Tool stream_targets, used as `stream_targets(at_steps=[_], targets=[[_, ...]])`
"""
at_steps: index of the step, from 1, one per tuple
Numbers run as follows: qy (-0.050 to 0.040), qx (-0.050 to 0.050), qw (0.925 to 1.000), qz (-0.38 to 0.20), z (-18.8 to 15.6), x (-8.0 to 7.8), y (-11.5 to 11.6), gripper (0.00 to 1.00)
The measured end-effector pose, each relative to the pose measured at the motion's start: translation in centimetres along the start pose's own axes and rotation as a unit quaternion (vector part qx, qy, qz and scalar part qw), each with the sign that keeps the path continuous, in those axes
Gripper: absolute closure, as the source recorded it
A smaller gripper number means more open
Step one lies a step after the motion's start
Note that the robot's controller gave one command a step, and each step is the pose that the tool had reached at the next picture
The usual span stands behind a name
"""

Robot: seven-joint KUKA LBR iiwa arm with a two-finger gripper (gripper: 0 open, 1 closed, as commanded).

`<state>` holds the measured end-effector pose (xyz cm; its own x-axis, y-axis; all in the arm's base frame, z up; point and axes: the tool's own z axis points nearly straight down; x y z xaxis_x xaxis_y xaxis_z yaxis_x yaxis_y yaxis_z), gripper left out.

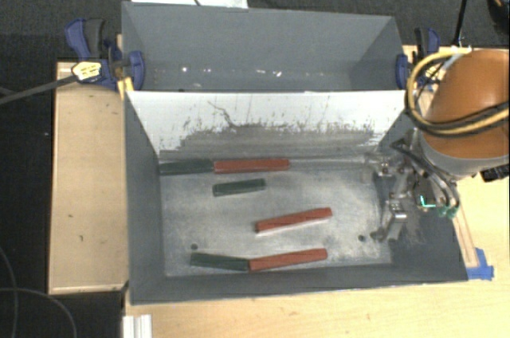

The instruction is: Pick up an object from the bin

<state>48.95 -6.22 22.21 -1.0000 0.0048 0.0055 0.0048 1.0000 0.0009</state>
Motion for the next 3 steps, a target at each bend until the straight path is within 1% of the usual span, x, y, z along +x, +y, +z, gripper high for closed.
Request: stream_targets(at_steps=[1, 2, 3], targets=[[-0.0007, -0.001, 0.9996, -0.03, 8.8, -4.1, 6.8, 0.0], [-0.0004, 0.0, 0.9987, -0.05, 15.5, -4.7, 8.2, 0.0], [-0.0036, 0.001, 0.9987, -0.051, 15.1, -4.8, 8.1, 1.0]])
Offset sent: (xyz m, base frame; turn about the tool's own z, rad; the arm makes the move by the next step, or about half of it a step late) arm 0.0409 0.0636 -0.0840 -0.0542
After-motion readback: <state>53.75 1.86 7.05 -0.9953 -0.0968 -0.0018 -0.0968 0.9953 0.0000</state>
